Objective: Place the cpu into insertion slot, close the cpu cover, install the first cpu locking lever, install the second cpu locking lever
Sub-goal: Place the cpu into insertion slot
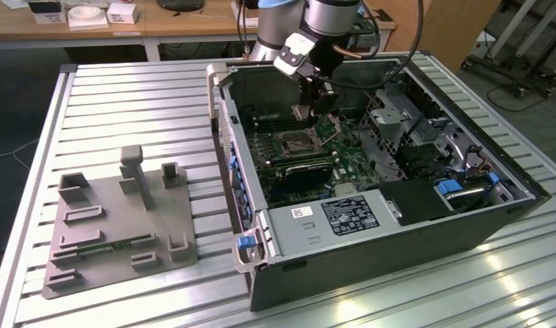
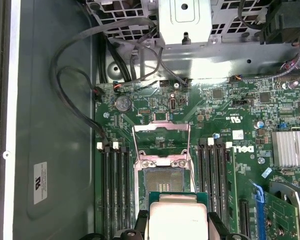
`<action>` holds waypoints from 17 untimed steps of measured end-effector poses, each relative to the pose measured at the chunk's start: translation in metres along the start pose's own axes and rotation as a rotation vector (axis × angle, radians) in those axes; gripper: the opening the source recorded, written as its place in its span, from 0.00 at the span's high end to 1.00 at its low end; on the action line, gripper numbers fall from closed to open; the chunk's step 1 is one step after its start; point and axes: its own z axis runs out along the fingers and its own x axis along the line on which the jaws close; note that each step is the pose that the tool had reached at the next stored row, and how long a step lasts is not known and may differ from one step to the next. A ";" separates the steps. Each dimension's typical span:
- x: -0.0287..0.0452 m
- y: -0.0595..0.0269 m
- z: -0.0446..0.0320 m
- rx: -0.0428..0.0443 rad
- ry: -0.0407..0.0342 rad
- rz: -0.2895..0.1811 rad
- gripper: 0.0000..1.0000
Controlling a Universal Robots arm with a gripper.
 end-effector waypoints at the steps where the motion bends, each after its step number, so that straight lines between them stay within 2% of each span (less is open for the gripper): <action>1: 0.0000 0.0000 0.0003 0.0001 -0.0001 0.000 0.46; 9: -0.0001 -0.0001 0.0027 0.0012 -0.0001 0.000 0.46; 11: -0.0001 -0.0001 0.0028 0.0080 -0.0003 0.000 0.46; 15: -0.0001 -0.0001 0.0028 0.0091 -0.0003 0.000 0.46; 17: -0.0001 -0.0001 0.0028 0.0126 -0.0005 0.000 0.46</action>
